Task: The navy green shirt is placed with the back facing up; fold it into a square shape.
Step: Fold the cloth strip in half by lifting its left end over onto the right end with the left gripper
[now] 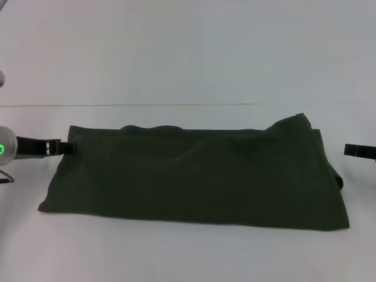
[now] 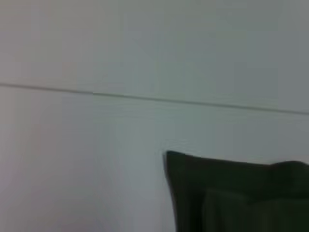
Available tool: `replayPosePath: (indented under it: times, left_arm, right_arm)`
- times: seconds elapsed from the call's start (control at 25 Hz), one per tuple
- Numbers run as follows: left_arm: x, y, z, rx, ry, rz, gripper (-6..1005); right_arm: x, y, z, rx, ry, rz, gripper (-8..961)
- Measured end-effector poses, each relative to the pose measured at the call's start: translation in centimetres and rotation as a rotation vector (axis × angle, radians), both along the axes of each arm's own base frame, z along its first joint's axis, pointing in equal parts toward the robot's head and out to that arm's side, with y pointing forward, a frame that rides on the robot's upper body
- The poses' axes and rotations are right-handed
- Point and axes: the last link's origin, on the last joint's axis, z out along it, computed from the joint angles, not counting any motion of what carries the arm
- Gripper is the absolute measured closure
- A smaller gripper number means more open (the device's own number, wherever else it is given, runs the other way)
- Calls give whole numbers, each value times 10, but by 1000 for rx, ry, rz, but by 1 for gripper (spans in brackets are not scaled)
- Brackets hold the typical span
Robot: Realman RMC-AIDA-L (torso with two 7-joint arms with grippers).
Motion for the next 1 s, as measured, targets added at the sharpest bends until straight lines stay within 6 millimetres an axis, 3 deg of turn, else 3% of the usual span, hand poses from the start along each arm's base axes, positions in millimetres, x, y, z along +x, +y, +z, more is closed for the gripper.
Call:
replayPosePath:
  times: [0.24, 1.0]
  left_arm:
    - [-11, 1, -3, -1, 3, 42, 162]
    - [-15, 0, -17, -41, -52, 72, 175]
  right_arm:
    - [1, 0, 2, 1, -5, -1, 352]
    - [3, 1, 8, 6, -18, -4, 355]
